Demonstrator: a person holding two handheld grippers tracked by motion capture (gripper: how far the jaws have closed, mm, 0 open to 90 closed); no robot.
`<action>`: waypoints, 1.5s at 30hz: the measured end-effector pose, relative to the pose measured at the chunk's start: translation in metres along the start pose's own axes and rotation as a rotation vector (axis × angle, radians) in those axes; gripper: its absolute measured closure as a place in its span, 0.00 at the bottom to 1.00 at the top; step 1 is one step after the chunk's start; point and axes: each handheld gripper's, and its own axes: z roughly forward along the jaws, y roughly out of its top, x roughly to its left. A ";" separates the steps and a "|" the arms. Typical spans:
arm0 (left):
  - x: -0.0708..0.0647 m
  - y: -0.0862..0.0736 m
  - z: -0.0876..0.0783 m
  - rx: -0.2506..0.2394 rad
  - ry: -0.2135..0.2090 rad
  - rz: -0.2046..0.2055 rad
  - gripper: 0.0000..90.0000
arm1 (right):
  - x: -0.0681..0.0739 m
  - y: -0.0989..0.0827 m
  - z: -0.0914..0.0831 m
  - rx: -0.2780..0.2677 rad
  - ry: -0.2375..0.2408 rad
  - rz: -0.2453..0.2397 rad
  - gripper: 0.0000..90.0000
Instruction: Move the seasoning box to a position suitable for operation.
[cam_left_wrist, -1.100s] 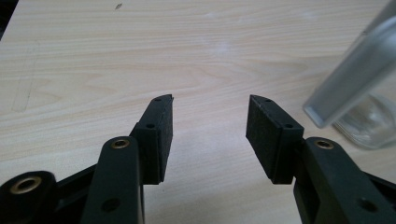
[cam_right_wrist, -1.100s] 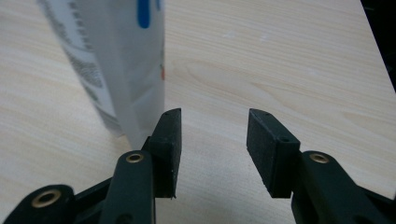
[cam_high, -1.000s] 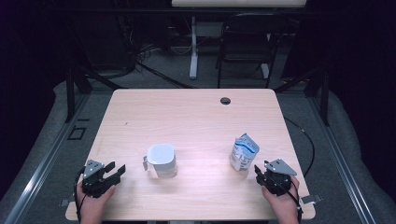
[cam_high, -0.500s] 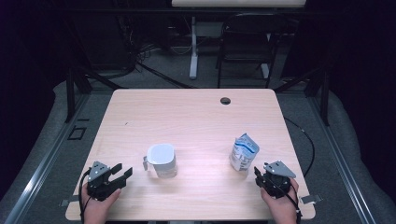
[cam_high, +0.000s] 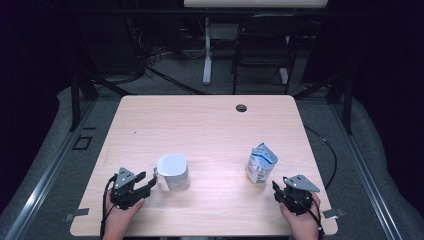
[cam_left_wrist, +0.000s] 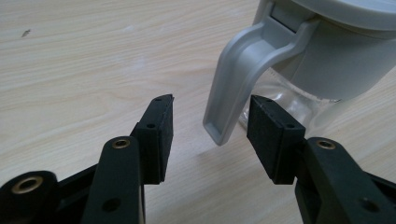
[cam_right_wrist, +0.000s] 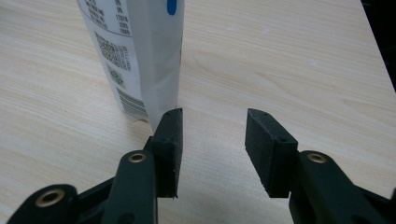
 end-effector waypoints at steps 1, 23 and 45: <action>-0.001 0.001 0.002 -0.001 -0.005 -0.001 0.57 | 0.000 -0.001 0.001 -0.005 -0.001 0.004 0.63; 0.000 0.016 0.018 -0.009 -0.090 0.049 0.68 | -0.011 -0.010 -0.006 -0.014 0.005 0.078 0.61; -0.007 0.015 0.015 0.013 -0.037 0.127 0.78 | -0.007 -0.008 -0.006 -0.028 0.021 0.062 0.61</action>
